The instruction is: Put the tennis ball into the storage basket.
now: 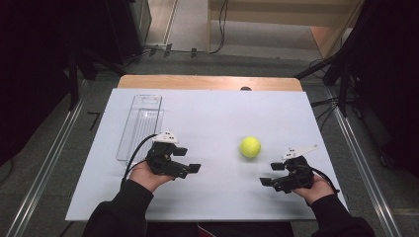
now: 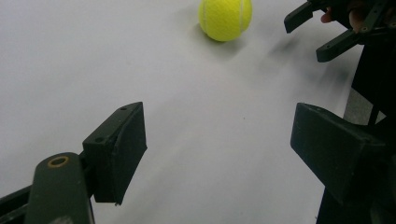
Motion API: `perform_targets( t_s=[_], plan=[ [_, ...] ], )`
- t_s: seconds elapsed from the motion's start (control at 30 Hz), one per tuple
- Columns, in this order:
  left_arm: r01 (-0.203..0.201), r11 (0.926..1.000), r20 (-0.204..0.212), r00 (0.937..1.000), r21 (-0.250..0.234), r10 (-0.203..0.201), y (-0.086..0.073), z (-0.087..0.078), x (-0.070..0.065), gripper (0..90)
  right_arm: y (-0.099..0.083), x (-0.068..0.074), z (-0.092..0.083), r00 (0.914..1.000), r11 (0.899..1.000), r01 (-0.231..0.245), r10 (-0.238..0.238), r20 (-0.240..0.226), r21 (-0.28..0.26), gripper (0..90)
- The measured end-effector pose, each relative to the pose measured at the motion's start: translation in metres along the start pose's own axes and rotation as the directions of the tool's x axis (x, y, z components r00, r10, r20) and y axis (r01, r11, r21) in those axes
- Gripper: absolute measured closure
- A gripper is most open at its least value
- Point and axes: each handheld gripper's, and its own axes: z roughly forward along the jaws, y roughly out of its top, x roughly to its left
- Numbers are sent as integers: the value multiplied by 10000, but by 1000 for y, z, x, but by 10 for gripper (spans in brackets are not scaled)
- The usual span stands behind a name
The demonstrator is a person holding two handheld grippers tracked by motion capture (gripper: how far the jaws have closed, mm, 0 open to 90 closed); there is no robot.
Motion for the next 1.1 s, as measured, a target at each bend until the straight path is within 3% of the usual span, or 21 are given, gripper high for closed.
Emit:
perform_targets(
  t_s=[0.4,0.53,1.1],
  plan=[
    [-29,10000,150,9999,-75,30,24,11,5,190,0,-1,1,10000,10000,17,-16,-33,46,204],
    [-165,9997,181,9997,164,162,33,14,7,191,0,-1,2,10000,10000,-26,27,-86,87,204],
    [-404,9988,350,9986,260,395,69,38,3,191,-1,-4,1,10000,10000,8,-7,-96,36,204]
  ],
)
